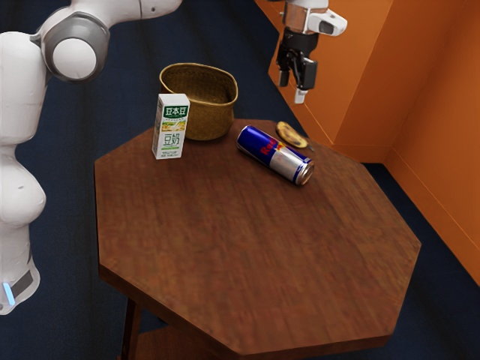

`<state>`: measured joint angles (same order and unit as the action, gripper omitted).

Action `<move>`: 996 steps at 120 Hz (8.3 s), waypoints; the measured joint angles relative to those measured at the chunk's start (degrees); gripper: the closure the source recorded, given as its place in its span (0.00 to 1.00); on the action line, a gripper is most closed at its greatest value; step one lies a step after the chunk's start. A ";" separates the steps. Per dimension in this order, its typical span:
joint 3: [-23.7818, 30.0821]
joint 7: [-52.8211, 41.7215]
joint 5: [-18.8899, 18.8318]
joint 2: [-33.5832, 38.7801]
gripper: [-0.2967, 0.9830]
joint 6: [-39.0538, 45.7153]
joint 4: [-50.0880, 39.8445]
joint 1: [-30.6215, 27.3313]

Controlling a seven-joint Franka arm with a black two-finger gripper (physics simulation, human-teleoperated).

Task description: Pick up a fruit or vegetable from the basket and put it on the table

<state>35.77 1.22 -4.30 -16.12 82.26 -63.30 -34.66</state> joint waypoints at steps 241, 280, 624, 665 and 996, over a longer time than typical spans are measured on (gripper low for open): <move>-24.36 -32.55 -2.23 10.61 0.23 10.39 -18.55 -1.67; -23.54 -42.40 -1.17 11.71 0.23 10.89 -23.85 -4.84; -26.45 -68.61 -2.55 8.01 0.23 27.89 -41.89 -12.99; -26.53 -68.70 -2.63 7.20 0.23 28.84 -42.41 -12.99; 12.15 -63.94 -4.53 11.19 0.59 12.77 -19.11 -13.64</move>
<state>47.91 -62.72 -8.83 -4.93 95.03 -82.41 -48.31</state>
